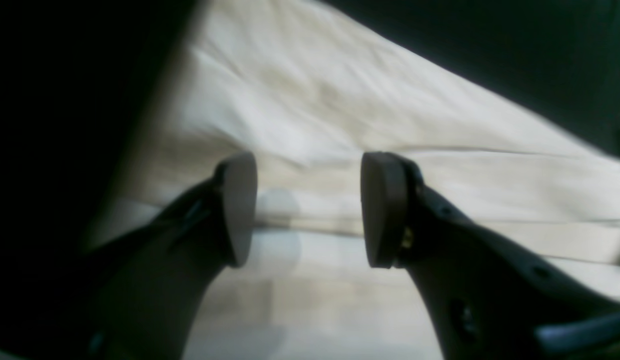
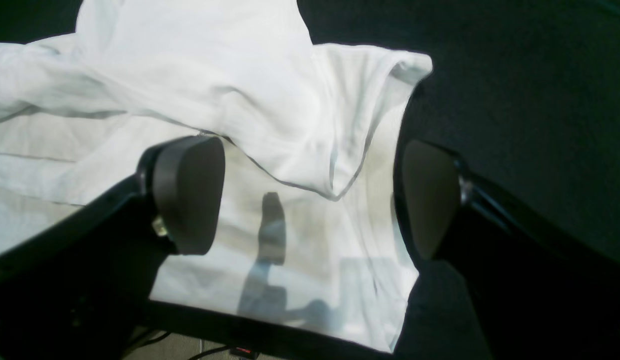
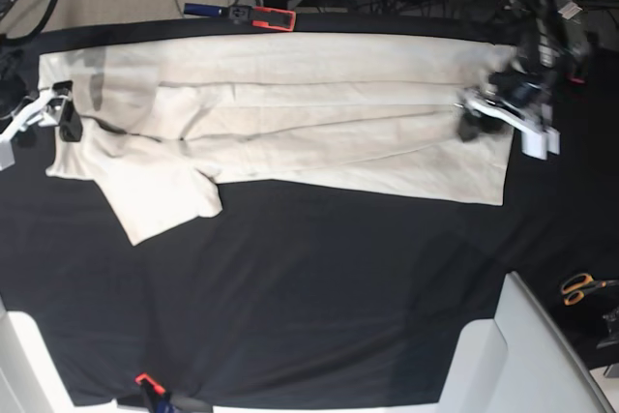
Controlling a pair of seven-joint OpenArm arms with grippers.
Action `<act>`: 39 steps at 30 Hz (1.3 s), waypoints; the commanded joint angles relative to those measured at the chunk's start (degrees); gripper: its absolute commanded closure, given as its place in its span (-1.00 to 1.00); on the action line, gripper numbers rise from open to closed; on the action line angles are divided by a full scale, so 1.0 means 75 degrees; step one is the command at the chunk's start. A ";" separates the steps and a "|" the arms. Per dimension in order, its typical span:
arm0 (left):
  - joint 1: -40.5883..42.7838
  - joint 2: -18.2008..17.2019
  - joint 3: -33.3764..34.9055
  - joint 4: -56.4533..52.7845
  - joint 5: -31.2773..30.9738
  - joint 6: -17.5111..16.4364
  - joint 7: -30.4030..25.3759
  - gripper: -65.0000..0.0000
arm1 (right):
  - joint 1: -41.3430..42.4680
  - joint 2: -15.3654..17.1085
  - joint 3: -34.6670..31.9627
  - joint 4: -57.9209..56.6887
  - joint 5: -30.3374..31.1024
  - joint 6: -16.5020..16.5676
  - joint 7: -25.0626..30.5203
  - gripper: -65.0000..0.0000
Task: Fold the T-shirt properly
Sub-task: 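Move the open left gripper over the shirt's folded edge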
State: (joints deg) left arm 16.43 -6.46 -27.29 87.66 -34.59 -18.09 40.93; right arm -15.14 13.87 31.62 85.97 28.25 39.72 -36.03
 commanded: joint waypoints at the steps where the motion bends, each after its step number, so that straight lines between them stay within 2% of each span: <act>1: -0.0039 -0.0082 -0.0048 -0.0007 -0.0282 -0.0032 -0.0176 0.01 | 0.0031 0.0126 0.0034 0.0112 0.0119 0.0037 0.0157 -0.61; 6: 0.0066 -0.0094 -0.0048 -0.0640 -0.1560 -0.0044 -0.0188 0.01 | 0.0031 0.0149 0.0034 0.0112 0.0119 0.0037 0.0157 -0.61; 9: 0.0078 -0.0129 -0.0048 -0.0898 -0.1935 -0.0044 -0.0200 0.01 | 0.0031 0.0161 0.0034 0.0112 0.0119 0.0037 0.0157 -0.61; 21: 0.0008 0.0093 -0.0071 -0.1378 -0.1946 -0.0032 -0.0200 0.01 | 0.0020 0.0161 0.0034 0.0112 0.0119 0.0037 0.0157 -0.61; 28: -0.0192 0.0211 -0.1197 -0.1918 -0.1935 -0.0032 -0.0212 0.01 | -0.0016 0.0161 0.0034 0.0112 0.0119 0.0037 0.0157 -0.61; 39: -0.0285 0.0093 -0.1302 -0.1883 -0.1935 -0.0032 -0.0212 0.01 | -0.0039 0.0126 0.0022 0.0147 0.0119 0.0037 0.0145 -0.61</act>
State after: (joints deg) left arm 14.70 -5.10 -36.91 72.77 -48.90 -18.33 39.70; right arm -15.77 13.93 31.62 86.00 28.21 39.70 -36.10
